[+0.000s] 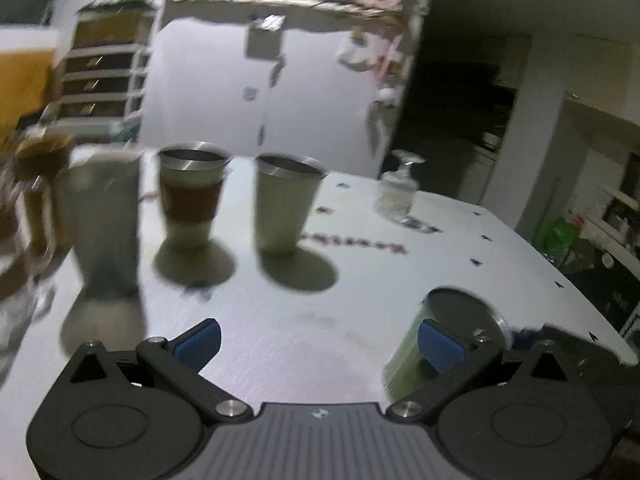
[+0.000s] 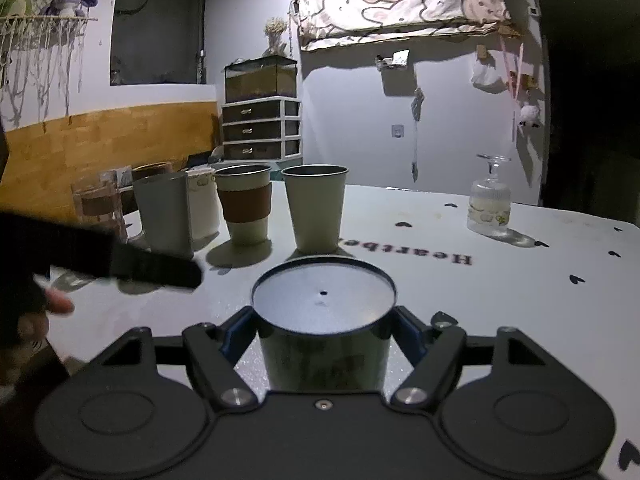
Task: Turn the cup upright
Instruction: 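Grasp the green can with the left tool while the right tool releases it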
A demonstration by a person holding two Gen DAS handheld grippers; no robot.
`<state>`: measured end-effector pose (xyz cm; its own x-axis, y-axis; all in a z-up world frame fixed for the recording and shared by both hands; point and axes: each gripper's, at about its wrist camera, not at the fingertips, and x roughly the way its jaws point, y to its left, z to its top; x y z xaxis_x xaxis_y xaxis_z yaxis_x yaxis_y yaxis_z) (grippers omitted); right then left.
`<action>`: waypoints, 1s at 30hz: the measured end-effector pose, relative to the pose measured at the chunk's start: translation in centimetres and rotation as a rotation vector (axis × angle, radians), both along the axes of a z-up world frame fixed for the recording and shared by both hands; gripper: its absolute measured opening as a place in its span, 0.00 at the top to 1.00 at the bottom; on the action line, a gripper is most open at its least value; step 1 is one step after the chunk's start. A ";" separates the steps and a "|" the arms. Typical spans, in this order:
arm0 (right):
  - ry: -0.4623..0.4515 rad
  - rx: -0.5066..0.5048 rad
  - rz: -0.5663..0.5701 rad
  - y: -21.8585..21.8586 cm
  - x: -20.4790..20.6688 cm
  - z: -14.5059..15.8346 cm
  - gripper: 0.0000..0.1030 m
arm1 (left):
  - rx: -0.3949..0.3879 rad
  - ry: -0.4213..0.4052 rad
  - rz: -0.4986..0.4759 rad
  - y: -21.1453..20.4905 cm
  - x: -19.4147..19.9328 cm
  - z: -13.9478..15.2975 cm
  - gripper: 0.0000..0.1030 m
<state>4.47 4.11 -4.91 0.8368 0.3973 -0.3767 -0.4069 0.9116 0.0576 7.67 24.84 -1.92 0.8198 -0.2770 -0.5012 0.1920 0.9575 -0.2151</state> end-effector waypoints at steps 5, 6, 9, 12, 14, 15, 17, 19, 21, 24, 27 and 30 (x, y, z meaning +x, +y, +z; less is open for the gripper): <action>-0.001 0.046 -0.032 -1.2 -1.0 -0.8 0.11 | 0.038 -0.018 -0.102 -3.3 2.2 1.2 0.00; 0.007 0.060 -0.039 -1.6 -1.2 -1.0 0.11 | 0.034 -0.006 -0.123 -4.0 2.7 1.4 0.00; 0.043 0.086 -0.060 -2.5 -1.2 -1.8 0.11 | 0.046 0.001 -0.191 -6.5 3.8 1.6 0.00; 0.075 0.116 -0.058 -3.2 -0.9 -2.5 0.10 | 0.102 -0.004 -0.224 -9.1 4.3 0.9 0.00; 0.077 0.121 -0.050 -3.2 -0.8 -2.6 0.10 | 0.119 0.007 -0.251 -10.2 4.4 0.3 0.01; 0.077 0.118 -0.046 -3.1 -0.8 -2.6 0.10 | 0.122 0.014 -0.265 -10.6 4.5 0.0 0.01; 0.081 0.117 -0.033 -2.9 -0.7 -2.8 0.10 | 0.131 0.025 -0.287 -11.4 4.6 -0.4 0.03; 0.088 0.117 -0.021 -2.6 -0.7 -3.0 0.10 | 0.143 0.041 -0.300 -11.7 4.6 -0.7 0.10; 0.096 0.112 -0.023 -2.3 -0.4 -3.2 0.10 | 0.141 0.057 -0.294 -11.6 4.5 -0.8 0.19; 0.108 0.106 -0.040 -2.1 0.0 -3.5 0.10 | 0.119 0.070 -0.283 -10.5 4.5 -0.9 0.26; 0.106 0.102 -0.047 -2.1 0.1 -3.4 0.09 | 0.072 0.069 -0.289 -9.0 4.1 -0.6 0.26; 0.104 0.092 -0.050 -1.9 0.2 -3.3 0.09 | 0.036 0.062 -0.303 -7.5 3.3 -0.3 0.26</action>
